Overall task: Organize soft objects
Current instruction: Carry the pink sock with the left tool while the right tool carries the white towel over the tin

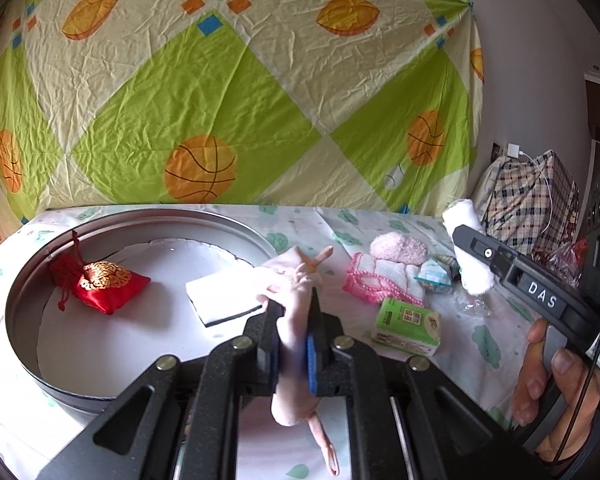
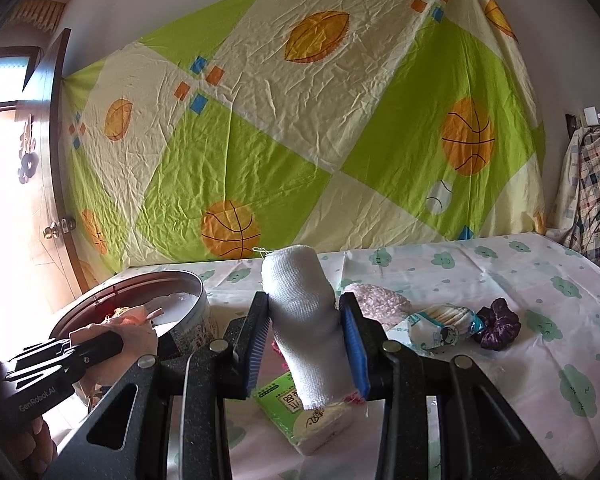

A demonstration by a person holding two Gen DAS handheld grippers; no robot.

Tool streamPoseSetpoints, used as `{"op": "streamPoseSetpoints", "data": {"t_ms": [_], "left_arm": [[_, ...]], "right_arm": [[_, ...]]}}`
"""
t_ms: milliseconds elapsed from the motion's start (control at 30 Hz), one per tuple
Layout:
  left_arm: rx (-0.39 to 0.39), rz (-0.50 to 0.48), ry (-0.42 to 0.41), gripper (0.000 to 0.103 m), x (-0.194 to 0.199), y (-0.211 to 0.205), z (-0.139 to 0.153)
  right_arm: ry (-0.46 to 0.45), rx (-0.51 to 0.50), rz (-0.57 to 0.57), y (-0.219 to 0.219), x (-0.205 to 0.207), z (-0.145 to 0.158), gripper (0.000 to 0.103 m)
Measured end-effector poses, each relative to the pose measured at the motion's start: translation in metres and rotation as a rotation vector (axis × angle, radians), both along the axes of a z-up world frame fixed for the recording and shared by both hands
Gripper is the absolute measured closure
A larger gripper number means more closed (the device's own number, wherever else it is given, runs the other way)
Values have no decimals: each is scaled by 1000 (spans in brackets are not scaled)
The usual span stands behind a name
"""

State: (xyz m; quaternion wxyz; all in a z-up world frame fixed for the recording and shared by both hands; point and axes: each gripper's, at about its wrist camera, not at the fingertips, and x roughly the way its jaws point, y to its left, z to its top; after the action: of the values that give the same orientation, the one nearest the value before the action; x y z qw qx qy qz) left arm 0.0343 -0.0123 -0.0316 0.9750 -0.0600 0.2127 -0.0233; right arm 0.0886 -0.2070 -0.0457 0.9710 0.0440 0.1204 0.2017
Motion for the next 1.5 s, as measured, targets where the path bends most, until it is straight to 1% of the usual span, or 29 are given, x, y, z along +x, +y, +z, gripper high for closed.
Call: {"op": "streamPoseSetpoints", "data": {"t_ms": [533, 1100, 1500], "left_arm": [[-30, 61, -29, 96, -7, 37, 3], [-41, 103, -35, 96, -12, 68, 4], [-21, 133, -50, 96, -9, 87, 16]], "right_arm": [[-1, -66, 99, 51, -3, -2, 65], [25, -93, 168, 88, 3, -4, 65], [-13, -117, 243, 118, 5, 22, 65]]}}
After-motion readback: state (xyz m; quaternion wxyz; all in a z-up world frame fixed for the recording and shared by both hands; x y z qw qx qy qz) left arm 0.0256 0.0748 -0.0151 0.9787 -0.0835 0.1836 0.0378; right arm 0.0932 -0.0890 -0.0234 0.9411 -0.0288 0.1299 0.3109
